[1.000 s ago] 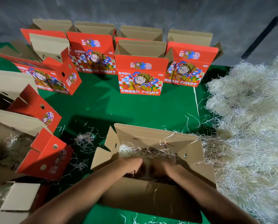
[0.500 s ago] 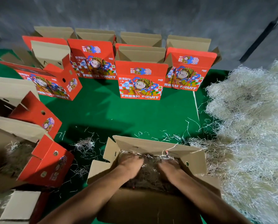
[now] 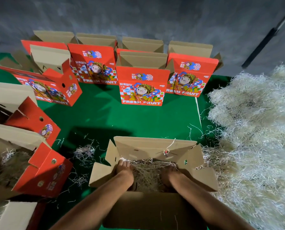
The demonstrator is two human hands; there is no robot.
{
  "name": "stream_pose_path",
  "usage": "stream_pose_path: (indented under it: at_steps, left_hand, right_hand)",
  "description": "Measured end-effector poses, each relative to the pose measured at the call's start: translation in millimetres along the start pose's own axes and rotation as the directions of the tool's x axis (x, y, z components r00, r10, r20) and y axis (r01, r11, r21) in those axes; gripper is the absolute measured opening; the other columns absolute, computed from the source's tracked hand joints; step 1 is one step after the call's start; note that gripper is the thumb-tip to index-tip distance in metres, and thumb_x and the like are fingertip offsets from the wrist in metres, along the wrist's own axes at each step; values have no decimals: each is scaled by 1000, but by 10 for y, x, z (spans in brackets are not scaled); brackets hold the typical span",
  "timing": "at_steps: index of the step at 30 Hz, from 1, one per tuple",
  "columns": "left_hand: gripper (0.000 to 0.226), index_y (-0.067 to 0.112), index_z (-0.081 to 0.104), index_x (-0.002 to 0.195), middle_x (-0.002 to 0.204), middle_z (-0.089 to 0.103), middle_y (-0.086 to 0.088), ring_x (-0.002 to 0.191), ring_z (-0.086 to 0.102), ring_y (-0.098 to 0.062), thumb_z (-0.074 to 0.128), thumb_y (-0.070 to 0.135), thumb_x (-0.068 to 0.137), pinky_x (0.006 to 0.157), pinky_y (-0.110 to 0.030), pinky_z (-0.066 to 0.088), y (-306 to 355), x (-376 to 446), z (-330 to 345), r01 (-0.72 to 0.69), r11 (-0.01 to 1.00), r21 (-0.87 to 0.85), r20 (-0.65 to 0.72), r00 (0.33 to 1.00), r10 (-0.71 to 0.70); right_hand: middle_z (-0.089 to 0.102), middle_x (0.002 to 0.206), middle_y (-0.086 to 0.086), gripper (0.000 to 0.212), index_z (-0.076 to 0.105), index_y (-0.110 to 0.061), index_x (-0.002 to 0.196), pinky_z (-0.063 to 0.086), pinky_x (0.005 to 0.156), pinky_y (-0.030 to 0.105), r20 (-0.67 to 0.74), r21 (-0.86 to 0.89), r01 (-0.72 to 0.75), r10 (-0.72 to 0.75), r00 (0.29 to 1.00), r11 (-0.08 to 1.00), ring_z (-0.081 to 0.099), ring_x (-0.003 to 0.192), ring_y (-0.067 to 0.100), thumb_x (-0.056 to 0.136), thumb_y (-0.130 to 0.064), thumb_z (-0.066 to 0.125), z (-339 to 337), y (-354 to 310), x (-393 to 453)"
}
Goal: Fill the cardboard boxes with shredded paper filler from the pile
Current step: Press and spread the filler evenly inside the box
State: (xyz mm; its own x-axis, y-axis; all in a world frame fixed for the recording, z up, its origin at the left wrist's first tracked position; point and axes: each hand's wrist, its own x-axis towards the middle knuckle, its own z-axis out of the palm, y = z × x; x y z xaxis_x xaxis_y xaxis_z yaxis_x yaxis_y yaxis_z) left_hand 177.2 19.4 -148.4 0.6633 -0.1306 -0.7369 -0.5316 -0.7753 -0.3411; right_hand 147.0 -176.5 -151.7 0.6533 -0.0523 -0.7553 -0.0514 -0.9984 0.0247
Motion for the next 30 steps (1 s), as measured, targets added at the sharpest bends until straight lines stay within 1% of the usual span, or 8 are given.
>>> stream_pose_path:
  at_steps: [4,7,10,14,17,21,25,30]
  left_hand:
    - [59,8,32,152,161,19,-20,148,20,-37,54,13,98,121,-49,15,-50,-30,-124,-33,996,-86,-28,999,31]
    - [34,15,63,125,134,59,-9,124,54,-29,63,16,92,106,-43,41,-40,-124,-258,-59,980,-189,-230,973,14]
    - [31,16,64,117,123,65,-7,113,60,-28,61,27,89,98,-39,45,24,-163,-326,-116,877,-466,-271,962,-17]
    - [38,-3,50,135,128,53,-23,114,56,-31,42,11,100,98,-38,44,96,-120,-153,-11,778,-628,108,989,102]
    - [35,-5,49,134,137,52,-20,124,54,-27,42,4,100,93,-29,46,176,-8,62,29,844,-536,228,967,111]
    - [35,3,51,135,141,53,-12,126,54,-20,42,10,102,97,-26,48,212,15,124,-30,896,-443,187,974,125]
    - [29,-1,52,125,145,47,-20,128,50,-32,45,2,97,109,-42,40,63,-152,-18,-83,867,-492,125,978,164]
    - [33,12,61,121,122,63,-10,106,60,-28,54,31,95,85,-38,48,-244,-472,-438,-145,836,-529,-97,989,110]
  right_hand:
    - [47,145,20,58,45,-11,145,44,105,45,87,69,-7,1,996,998,47,131,37,94,-34,58,-136,-47,-63]
    - [63,119,15,33,61,-8,122,45,73,21,-138,388,-15,73,988,922,62,101,24,99,-27,47,-180,-49,-92]
    - [64,119,16,30,62,-8,114,49,79,25,-349,320,70,48,936,945,63,98,25,100,-28,44,-238,-108,-103]
    - [41,151,12,57,41,-13,148,34,113,35,134,167,7,-30,991,986,42,136,28,100,-44,49,-35,-39,-39]
    - [44,150,12,57,45,-14,146,35,113,38,316,127,40,-78,946,991,47,132,28,98,-43,53,103,-47,-9]
    - [53,143,9,55,52,-14,139,39,103,33,279,250,69,-140,950,966,54,126,26,94,-45,59,77,-101,-15]
    - [47,149,10,58,46,-16,145,37,109,36,192,224,95,-139,972,970,48,133,27,95,-43,58,2,-62,-115]
    - [65,124,16,27,60,-4,121,50,90,32,-141,137,91,-72,987,986,64,110,27,98,-8,48,-303,-36,-416]
